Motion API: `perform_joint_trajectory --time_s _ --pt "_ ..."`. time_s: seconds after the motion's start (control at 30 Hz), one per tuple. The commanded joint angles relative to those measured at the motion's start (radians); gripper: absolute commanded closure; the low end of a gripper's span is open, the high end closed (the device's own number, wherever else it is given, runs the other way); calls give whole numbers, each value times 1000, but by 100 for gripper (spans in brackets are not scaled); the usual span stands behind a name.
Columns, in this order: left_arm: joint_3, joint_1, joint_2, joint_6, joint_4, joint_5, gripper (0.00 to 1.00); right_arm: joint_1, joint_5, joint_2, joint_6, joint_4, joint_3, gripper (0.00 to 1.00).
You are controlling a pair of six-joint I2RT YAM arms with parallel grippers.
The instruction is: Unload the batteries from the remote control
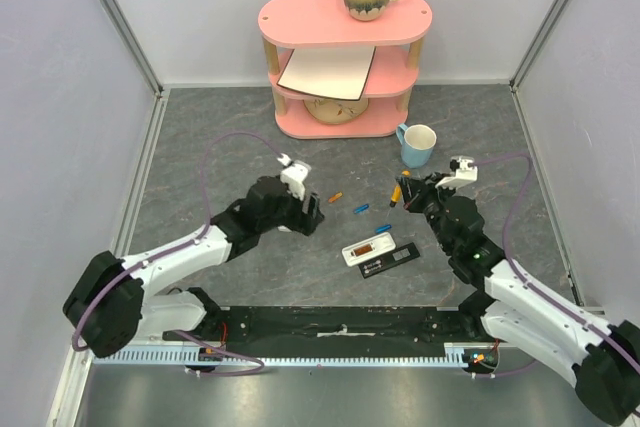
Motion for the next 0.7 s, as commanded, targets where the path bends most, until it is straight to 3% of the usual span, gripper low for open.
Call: perform_joint_trajectory --time_s 0.0,0.13,0.23,0.43,0.67 --pt "44 -210 23 20 -9 24 21 0 3 -139 4 -104 15 100" --pt "78 -407 102 -39 4 -31 22 -2 17 -220 -9 -174 12 100" --pt "93 -488 171 -68 26 -53 23 -2 31 -253 -22 -216 12 100" --pt "113 -564 314 -122 98 -62 23 -2 40 -259 -15 -230 1 100" --pt "98 -570 409 -134 159 -105 22 -3 59 -282 -32 -248 4 100"
